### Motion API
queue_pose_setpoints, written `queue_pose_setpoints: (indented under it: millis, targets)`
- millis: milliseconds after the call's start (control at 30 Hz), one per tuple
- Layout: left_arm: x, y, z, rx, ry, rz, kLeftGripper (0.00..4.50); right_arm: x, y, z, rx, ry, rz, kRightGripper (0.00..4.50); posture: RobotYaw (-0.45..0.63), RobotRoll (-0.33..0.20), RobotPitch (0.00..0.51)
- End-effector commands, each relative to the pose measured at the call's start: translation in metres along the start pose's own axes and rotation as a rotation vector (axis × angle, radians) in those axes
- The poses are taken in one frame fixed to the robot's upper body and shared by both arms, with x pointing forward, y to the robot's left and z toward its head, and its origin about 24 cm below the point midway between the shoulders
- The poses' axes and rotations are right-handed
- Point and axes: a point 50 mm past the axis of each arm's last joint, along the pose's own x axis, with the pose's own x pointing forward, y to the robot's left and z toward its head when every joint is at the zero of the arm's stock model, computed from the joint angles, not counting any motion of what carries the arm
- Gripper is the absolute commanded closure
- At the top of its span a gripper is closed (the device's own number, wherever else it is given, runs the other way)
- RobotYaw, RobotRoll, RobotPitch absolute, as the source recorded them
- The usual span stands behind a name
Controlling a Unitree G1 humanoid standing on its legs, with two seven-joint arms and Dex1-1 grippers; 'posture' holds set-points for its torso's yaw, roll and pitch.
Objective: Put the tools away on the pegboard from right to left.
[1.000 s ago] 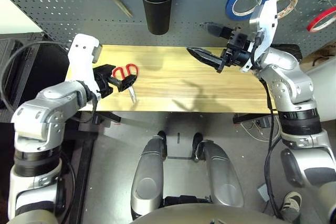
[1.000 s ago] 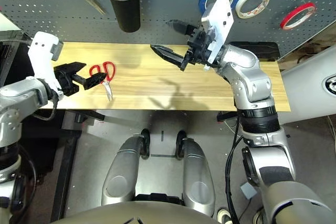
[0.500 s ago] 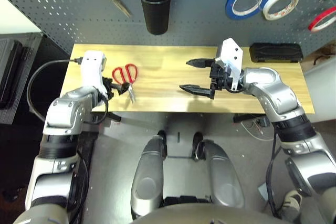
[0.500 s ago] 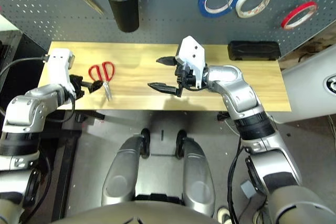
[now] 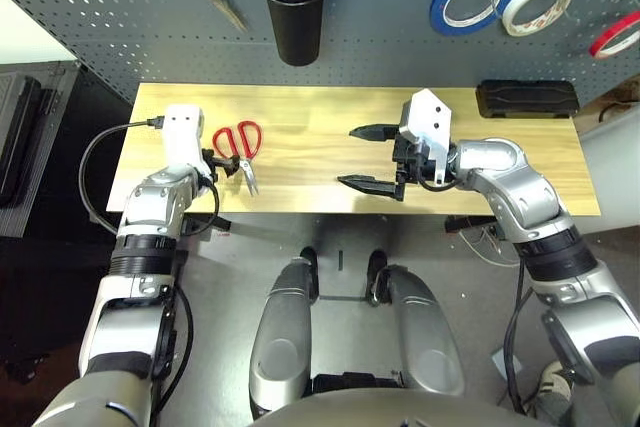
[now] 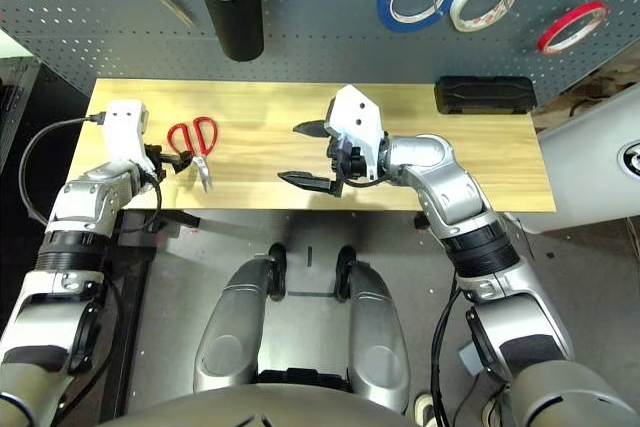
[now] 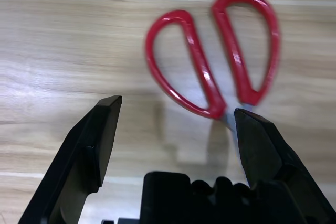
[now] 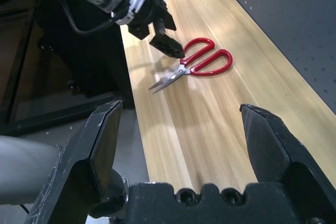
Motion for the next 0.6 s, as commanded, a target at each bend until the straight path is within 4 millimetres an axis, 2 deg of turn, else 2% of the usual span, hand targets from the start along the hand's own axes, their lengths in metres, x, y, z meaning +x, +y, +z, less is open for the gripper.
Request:
queue_pose_setpoints:
  millis: [33, 200, 600]
  targets:
    - [0.006, 0.008, -0.014, -0.011, 0.039, 0.058, 0.04, -0.001, 0.006, -0.002, 0.018, 0.002, 0.011, 0.0, 0.04, 0.0, 0.415]
    - [0.012, 0.016, -0.021, -0.028, 0.05, 0.138, 0.04, -0.003, 0.009, 0.0, 0.022, -0.002, 0.023, 0.0, 0.02, 0.0, 0.419]
    - [0.02, 0.013, -0.024, -0.085, 0.051, 0.15, 0.04, -0.004, 0.014, -0.001, 0.009, 0.019, 0.055, 0.0, 0.02, 0.0, 0.424]
